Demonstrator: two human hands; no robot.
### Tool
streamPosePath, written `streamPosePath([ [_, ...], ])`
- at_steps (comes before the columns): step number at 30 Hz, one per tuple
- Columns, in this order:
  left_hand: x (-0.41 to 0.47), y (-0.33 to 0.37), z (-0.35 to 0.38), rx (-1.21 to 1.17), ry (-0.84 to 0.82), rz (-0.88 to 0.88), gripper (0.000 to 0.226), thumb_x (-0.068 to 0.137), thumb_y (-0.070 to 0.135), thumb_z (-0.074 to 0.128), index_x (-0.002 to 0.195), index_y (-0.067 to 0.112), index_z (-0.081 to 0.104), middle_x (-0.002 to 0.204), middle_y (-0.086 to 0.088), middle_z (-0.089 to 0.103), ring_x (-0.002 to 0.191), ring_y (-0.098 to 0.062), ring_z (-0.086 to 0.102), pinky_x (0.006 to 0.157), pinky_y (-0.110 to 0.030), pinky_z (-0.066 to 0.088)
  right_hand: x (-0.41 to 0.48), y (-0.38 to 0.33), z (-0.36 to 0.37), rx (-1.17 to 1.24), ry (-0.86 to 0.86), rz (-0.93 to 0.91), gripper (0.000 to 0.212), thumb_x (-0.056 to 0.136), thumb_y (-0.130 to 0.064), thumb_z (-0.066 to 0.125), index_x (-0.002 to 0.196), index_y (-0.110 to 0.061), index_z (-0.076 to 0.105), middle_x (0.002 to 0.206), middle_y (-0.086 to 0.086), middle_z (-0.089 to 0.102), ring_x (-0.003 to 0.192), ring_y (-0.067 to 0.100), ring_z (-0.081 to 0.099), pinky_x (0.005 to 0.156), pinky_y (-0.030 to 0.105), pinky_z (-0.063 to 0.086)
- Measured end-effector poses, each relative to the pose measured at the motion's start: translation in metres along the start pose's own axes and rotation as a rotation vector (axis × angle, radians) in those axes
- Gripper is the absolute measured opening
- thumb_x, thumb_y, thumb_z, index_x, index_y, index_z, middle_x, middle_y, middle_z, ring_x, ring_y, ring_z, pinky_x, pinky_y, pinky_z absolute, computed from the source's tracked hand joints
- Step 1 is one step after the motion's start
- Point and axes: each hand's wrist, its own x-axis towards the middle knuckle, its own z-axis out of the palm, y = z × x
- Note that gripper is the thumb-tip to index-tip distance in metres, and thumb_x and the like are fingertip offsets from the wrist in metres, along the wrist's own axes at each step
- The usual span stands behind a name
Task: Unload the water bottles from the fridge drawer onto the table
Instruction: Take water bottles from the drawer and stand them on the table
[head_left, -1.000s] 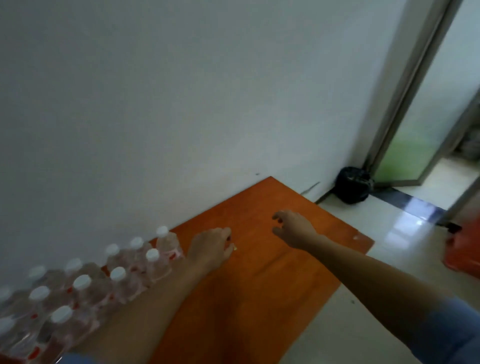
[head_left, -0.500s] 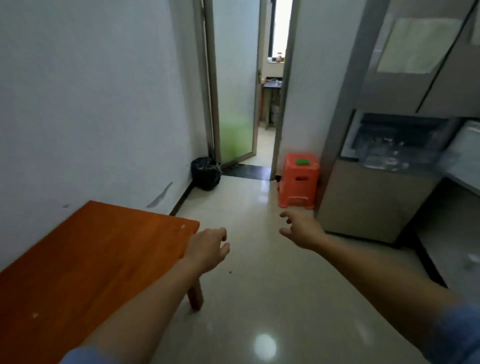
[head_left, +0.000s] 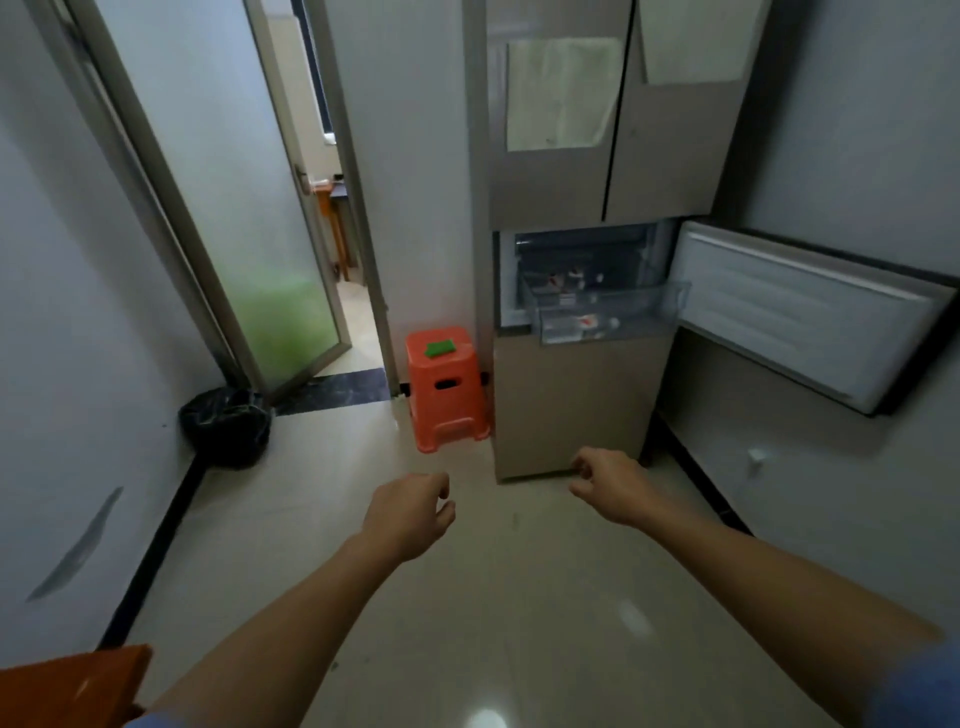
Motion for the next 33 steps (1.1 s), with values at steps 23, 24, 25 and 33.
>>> streamPosePath([
  [23,0.491,0.104,0.039,0.006,-0.099,0.321,0.020,0.086,0.037,0.051,0.098,0.022,0.056,0.104,-0.005,0.067,0.095,-0.029,0.062,0.072,-0.036,0.047,0.370,0.212,-0.134,0.125,0.208,0.233,0.034,0.087,-0.039,0.064,0.117,-0.022,0.060,0.105,-0.001,0.066,0.091,0.016,0.060,0.072,0.028,0.047],
  [24,0.512,0.108,0.041,0.001,-0.093,0.306,0.018,0.086,0.037,0.051,0.096,0.022,0.056,0.103,-0.005,0.067,0.094,-0.028,0.063,0.072,-0.036,0.047,0.392,0.220,-0.140,0.131,0.207,0.220,0.034,0.087,-0.039,0.064,0.117,-0.022,0.060,0.106,-0.002,0.066,0.091,0.015,0.060,0.071,0.027,0.046],
  [25,0.531,0.112,0.042,-0.002,-0.086,0.295,0.018,0.086,0.037,0.051,0.095,0.023,0.056,0.101,-0.004,0.068,0.092,-0.027,0.063,0.072,-0.036,0.048,0.413,0.228,-0.148,0.136,0.203,0.206,0.034,0.087,-0.038,0.064,0.116,-0.022,0.060,0.106,-0.002,0.066,0.090,0.014,0.059,0.071,0.027,0.045],
  [33,0.632,0.125,0.061,-0.098,-0.060,0.172,0.019,0.090,0.039,0.051,0.097,0.022,0.057,0.094,-0.001,0.068,0.084,-0.020,0.063,0.071,-0.036,0.053,0.563,0.271,-0.192,0.102,0.144,0.121,0.032,0.087,-0.036,0.063,0.113,-0.016,0.062,0.104,0.004,0.067,0.092,0.021,0.062,0.076,0.032,0.049],
])
